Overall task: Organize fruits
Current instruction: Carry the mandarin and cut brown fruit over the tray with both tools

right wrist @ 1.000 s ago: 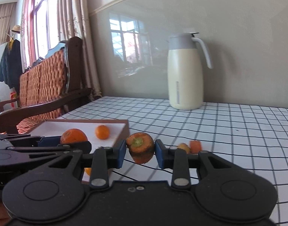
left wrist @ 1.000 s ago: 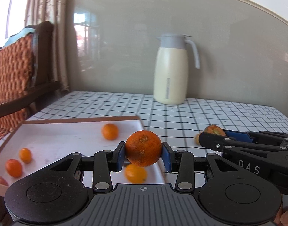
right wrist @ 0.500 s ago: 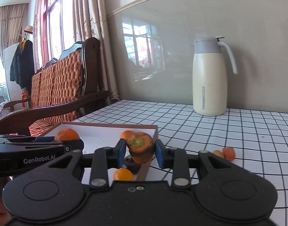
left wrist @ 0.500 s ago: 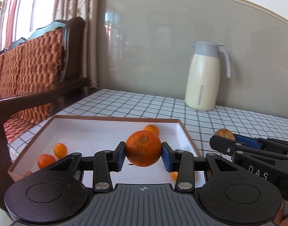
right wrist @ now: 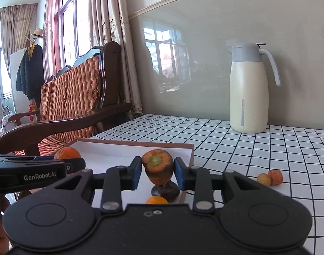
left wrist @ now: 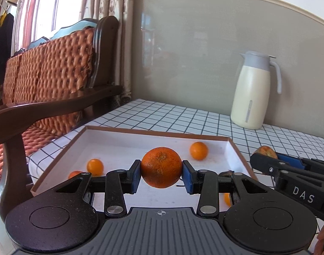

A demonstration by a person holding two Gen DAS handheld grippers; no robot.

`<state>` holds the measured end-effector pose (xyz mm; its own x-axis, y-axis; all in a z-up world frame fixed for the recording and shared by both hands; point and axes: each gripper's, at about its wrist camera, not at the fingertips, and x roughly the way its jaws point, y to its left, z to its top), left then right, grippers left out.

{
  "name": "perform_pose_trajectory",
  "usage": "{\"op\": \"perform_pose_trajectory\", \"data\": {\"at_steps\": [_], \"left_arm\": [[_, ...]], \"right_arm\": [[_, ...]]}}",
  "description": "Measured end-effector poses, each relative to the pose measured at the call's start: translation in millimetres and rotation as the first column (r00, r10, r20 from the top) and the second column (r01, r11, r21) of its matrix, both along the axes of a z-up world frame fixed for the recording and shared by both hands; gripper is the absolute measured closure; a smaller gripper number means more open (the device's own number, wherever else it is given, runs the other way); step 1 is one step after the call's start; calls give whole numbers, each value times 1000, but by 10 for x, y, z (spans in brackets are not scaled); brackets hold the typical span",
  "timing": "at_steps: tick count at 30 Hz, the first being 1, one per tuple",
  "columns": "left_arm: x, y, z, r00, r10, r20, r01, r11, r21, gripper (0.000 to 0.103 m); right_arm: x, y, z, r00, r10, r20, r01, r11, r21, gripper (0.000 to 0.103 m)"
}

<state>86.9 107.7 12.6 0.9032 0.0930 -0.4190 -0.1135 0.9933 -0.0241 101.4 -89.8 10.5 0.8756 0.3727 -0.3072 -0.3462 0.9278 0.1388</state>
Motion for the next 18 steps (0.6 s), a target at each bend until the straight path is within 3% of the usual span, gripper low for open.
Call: {"op": "perform_pose_trajectory", "data": {"at_steps": [18], "left_arm": [[66,387,-25,995,101,5,-101,995,-1,62]], "right_arm": [[123,177,-27,1000,-23,12,24,1000,-8,78]]}}
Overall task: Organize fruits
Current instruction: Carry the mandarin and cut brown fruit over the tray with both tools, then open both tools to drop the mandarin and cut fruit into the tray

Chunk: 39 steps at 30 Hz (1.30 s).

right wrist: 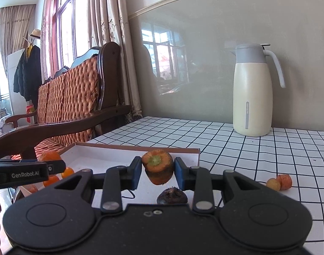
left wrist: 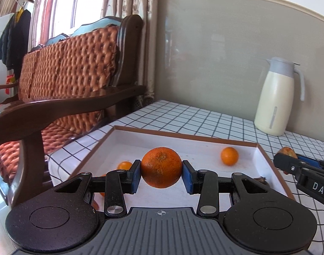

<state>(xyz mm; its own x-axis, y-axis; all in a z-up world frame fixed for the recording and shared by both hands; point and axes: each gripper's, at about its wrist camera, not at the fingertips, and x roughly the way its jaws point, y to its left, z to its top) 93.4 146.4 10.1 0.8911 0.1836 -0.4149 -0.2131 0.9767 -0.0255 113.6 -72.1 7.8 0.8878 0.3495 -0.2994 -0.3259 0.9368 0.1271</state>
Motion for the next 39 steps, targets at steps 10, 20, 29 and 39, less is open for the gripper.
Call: {"op": "perform_pose_trajectory", "data": {"at_steps": [10,20,29,39], "left_arm": [[140,194,11,1000,29,9,-29,1000,-1,62],[353,382,1,999,45,-1,-45,999,20,62],[611,477,-66,999,46,-27,-45,999,15,62],[737,421,-46,994,105,27,-107,993,57,0]], "right_arm": [[107,65,-18,999,-30,-14,30,1000,10,78],[277,160,-31,998,-55,-44,55,998,5,78],[461,250,-77,994,-75,-78,73,997,-31,78],[371,100,36,992,-126,13,125,991,36,21]]}}
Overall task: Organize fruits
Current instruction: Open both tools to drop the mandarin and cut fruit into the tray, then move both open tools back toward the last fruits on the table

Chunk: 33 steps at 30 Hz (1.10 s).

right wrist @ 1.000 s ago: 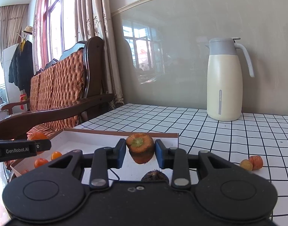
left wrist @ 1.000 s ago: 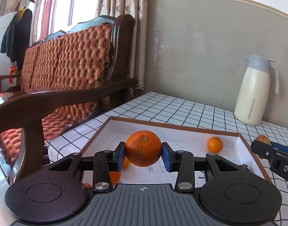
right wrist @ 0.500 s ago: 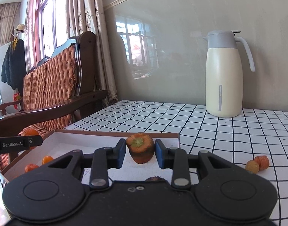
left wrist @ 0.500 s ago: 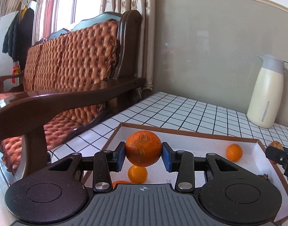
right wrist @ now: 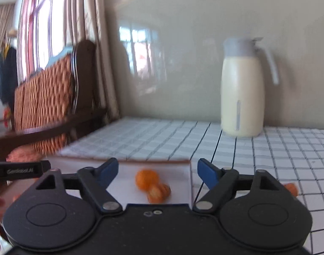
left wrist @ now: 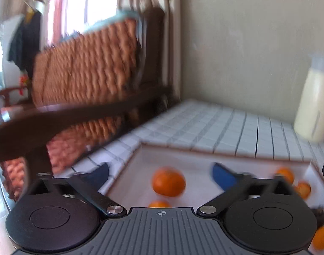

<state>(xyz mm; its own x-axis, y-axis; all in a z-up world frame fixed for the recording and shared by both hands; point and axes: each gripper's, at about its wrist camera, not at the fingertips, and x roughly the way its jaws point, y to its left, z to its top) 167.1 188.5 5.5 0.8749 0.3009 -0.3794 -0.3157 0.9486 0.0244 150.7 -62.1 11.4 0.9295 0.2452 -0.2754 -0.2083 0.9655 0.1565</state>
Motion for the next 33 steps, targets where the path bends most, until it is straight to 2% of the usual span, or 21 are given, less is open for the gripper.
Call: {"op": "perform_pose_trajectory", "data": {"at_steps": [1,2,3,14,23,28,33], "left_arm": [[-66,-39,59,999,-13,30,12,1000,23,0],[-111,-81,104,999,-19,42,17,999,47,0],[-156,-112,136,999,-16,48,13,998,65,0],[-484,-143,286,999,13,35,-15,997,79,0],[-673,-166,248,999,28,21,-29,998,56,0],[-730,-206,206,1000,16,2,-16,999,33,0],[-766,-316,166,1000,-8,-9,8,999,42,0]], "right_arm": [[-19,-39,22,1000,0,11,0,1000,19,17],[-43,-75,37,1000,-3,22,2,999,37,7],[-74,-108,50,999,-8,37,6,999,54,6],[-142,-160,95,997,73,33,-75,995,68,6],[-224,-187,83,994,105,18,-106,994,40,6],[-281,-205,71,994,111,17,-111,994,14,6],[-330,-214,67,992,128,8,-128,992,-6,6]]}}
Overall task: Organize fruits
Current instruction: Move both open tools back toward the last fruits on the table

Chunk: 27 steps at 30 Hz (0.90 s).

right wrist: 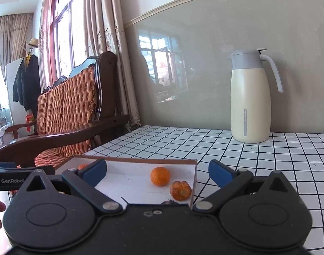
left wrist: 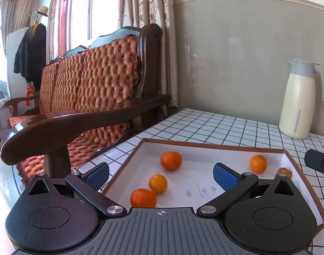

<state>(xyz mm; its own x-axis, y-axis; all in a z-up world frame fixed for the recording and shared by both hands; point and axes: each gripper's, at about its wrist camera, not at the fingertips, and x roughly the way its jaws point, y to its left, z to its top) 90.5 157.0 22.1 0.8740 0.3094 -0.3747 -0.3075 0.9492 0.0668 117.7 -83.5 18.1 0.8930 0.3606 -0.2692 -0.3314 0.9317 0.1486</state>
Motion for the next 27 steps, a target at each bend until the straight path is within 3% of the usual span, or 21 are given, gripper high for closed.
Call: {"op": "perform_pose_trajectory", "data": {"at_steps": [27], "left_arm": [[51,-907,-57,977,-210,-18,211,977,23,0]], "right_arm": [[-193,-677,49,987,-161,1,161,987,-23,6]]}}
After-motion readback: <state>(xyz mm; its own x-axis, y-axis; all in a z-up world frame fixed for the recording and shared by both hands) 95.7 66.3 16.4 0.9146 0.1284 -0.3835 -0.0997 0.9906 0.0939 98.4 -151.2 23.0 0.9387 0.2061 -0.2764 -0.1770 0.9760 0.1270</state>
